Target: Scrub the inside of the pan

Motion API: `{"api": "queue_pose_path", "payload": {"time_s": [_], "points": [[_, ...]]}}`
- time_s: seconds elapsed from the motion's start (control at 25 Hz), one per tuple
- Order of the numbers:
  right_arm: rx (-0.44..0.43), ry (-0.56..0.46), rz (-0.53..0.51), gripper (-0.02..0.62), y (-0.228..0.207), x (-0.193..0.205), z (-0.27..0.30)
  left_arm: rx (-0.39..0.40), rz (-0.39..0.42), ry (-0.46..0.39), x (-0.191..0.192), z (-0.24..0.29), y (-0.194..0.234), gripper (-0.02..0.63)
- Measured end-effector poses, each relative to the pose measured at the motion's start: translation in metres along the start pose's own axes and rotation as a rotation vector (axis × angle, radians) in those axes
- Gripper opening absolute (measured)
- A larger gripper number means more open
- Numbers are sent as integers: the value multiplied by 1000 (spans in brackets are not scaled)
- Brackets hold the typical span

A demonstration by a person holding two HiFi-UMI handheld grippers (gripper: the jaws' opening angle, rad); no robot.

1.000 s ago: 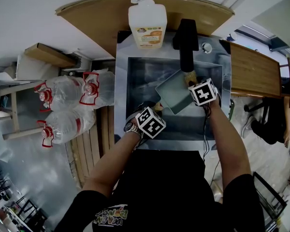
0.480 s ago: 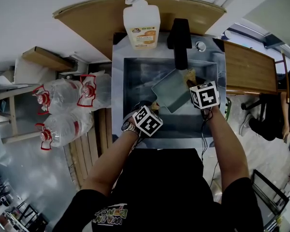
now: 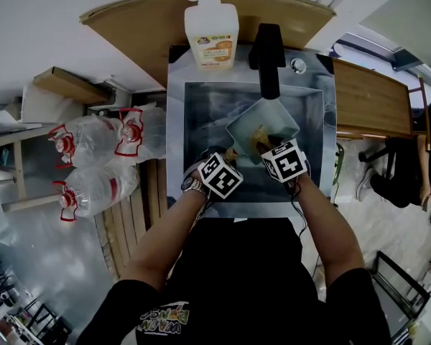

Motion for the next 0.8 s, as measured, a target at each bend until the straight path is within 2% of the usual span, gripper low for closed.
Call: {"api": "queue_pose_path", "payload": {"time_s": [0.24, 0.6, 0.8], "points": [[-33, 45, -42, 146, 22, 16, 17, -1, -2, 0, 0, 0, 0, 170], [59, 99, -169, 146, 19, 22, 33, -1, -6, 2, 0, 0, 1, 170], [72, 100, -170, 146, 15, 21, 35, 0, -10, 2, 1, 0, 0, 170]]}}
Point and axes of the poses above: the fingertips, and each gripper's own axes: z forward along the fingers, y to its left, x out of its underside, the point moved 3 cm from there along -z, backward along the fingers, and after that the axes turned 15 degrees about z, right-handed, at the moved point
